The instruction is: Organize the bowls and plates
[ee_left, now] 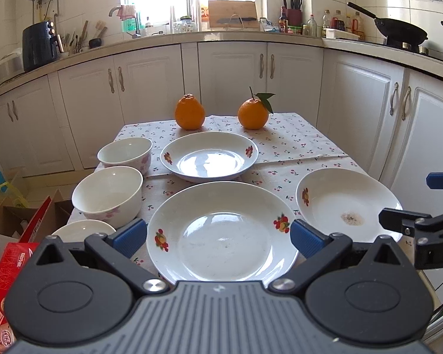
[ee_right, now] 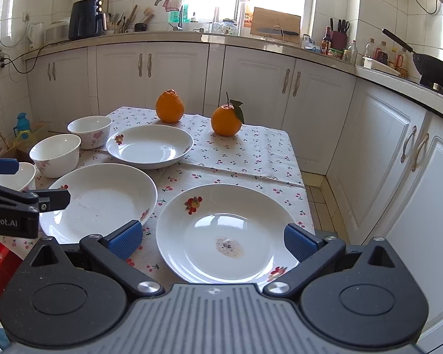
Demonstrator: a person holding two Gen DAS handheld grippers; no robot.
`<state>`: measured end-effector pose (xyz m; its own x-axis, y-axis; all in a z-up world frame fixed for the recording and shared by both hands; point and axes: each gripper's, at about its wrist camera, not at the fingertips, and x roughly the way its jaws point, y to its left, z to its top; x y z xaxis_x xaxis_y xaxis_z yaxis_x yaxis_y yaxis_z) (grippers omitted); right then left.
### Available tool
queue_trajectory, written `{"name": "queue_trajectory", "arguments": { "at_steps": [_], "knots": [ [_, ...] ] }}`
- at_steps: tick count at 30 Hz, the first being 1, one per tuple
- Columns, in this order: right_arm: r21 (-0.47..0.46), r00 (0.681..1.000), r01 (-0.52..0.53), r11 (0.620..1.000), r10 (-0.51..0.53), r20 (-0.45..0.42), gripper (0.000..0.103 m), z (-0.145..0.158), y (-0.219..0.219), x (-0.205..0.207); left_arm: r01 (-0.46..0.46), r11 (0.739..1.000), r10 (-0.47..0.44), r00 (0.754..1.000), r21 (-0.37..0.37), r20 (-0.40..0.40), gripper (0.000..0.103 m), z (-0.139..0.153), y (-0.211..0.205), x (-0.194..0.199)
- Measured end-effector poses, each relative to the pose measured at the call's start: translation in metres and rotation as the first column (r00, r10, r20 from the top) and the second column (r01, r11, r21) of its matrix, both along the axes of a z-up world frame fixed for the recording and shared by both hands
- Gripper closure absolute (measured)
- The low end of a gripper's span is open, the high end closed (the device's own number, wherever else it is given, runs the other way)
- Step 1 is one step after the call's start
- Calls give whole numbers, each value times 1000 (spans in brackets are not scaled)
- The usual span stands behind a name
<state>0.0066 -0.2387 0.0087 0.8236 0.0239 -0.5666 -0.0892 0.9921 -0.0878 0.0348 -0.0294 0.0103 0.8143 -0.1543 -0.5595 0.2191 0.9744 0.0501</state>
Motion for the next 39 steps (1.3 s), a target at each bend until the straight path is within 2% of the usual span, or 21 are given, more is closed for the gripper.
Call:
{"name": "queue_trajectory", "arguments": {
  "at_steps": [4,9,18,24,30,34,39],
  "knots": [
    [-19,999,20,1000,-21,-26,0,-11,-21,1,34,999,-34,999,0,-32,1,-2,0,10],
    [18,996,10,1000,-8,-85,0,-32,-39,1,45,999,-46,997,-24,-69,1,-5,0,20],
    [31,985,-31,999,36,-168,0,-73,-41,11,110,994,-112,988,-20,-106,1,-8,-8,33],
    [58,978,-43,997,54,-201,0,-90,-46,25,179,983,-181,972,-28,-148,1,-8,-18,44],
    [97,975,-97,991,114,-190,0,-94,-53,28,245,969,-241,958,8,-158,1,-5,-35,56],
    [103,979,-125,987,139,-151,0,-97,-57,26,301,953,-301,939,-26,-170,1,-2,-46,69],
    [107,978,-163,981,175,-110,0,-99,-61,24,345,938,-343,918,-27,-198,1,-2,-69,87]
  ]
}}
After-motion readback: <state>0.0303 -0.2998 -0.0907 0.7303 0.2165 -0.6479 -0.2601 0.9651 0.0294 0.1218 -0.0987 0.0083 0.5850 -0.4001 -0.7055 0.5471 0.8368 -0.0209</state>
